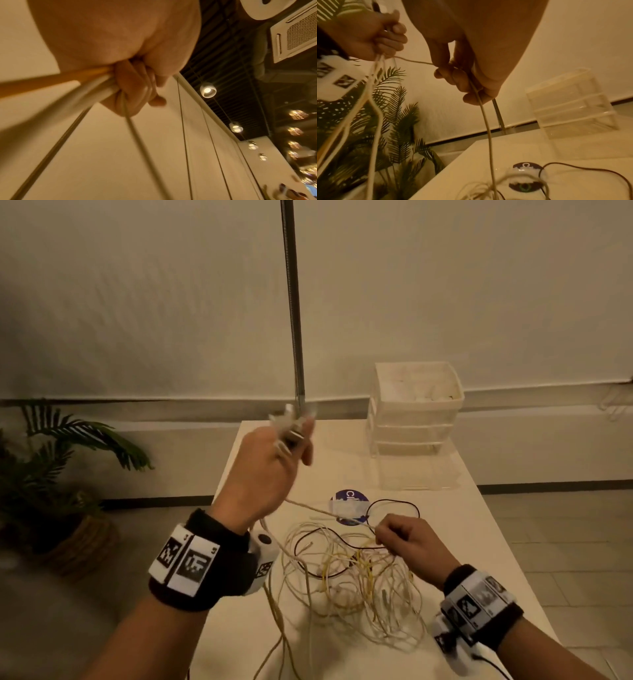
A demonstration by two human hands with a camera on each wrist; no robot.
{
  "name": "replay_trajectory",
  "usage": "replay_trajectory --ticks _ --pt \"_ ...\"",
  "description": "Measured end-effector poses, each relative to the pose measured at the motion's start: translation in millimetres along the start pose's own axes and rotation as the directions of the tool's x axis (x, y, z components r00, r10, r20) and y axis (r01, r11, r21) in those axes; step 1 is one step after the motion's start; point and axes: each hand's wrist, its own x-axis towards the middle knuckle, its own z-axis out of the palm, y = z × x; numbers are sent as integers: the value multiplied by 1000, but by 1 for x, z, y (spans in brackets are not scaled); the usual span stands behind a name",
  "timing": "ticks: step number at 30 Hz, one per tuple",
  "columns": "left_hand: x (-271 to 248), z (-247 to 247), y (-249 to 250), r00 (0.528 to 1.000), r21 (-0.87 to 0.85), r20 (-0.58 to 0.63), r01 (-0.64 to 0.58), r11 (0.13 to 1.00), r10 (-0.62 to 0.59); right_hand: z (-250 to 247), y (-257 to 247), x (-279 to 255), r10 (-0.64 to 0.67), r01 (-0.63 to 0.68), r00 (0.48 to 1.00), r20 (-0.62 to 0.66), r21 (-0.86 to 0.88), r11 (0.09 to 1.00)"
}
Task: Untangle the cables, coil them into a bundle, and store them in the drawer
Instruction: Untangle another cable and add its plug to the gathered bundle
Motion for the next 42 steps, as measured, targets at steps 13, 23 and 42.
replay_trajectory --ticks 13,23,42 --pt "-12 80 9 977 135 208 21 991 -49 -39 -66 28 -220 226 973 -65 103 969" --pt "37 18 14 894 145 -447 54 988 17 -34 -12 20 -60 70 997 -43 305 950" --pt "11 44 45 964 -43 130 -228 973 232 -47 -12 32 334 -221 876 -348 327 919"
